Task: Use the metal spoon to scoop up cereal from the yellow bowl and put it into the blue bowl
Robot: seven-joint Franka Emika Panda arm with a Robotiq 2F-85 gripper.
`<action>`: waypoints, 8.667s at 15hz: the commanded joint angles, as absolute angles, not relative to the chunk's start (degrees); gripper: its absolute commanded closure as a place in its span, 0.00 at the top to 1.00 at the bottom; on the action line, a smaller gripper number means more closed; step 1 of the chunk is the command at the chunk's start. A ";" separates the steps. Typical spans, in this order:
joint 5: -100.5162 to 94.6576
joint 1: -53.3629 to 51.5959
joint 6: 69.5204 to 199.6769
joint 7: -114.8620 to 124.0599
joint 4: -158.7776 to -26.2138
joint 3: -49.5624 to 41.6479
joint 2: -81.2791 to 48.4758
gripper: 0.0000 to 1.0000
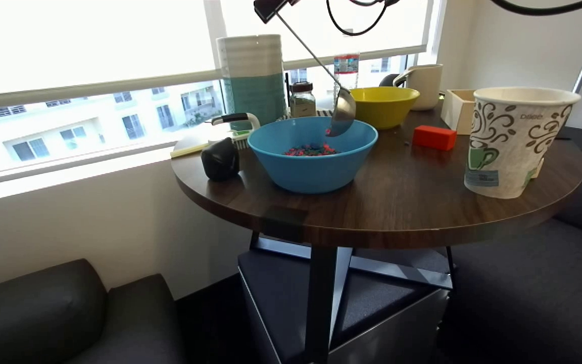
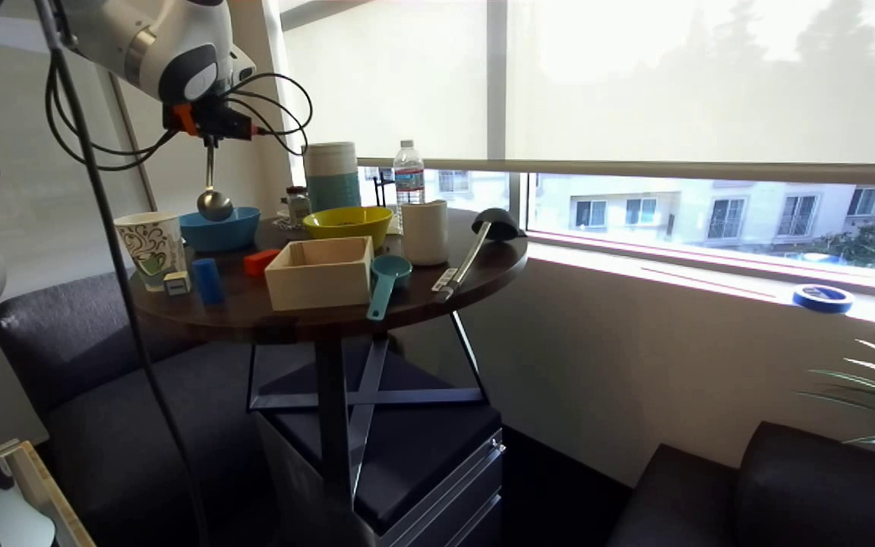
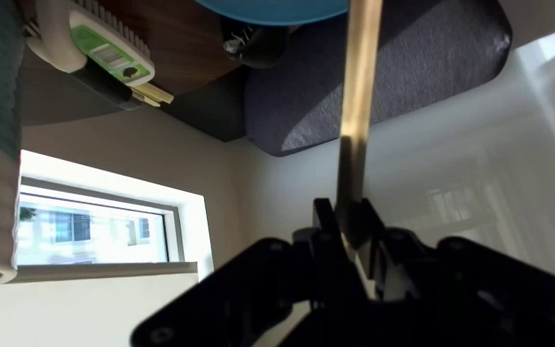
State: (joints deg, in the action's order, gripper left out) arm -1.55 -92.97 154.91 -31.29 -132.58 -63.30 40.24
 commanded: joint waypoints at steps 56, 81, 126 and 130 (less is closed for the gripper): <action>38.17 -16.11 132.87 -54.46 -111.10 5.63 9.86 0.04; 37.98 -9.37 152.87 -44.87 -130.41 -1.19 18.66 0.04; 101.95 -25.92 144.15 -122.21 -103.41 -13.93 -0.06 0.04; 102.37 -16.16 142.77 -123.29 -103.98 -5.34 -2.02 0.04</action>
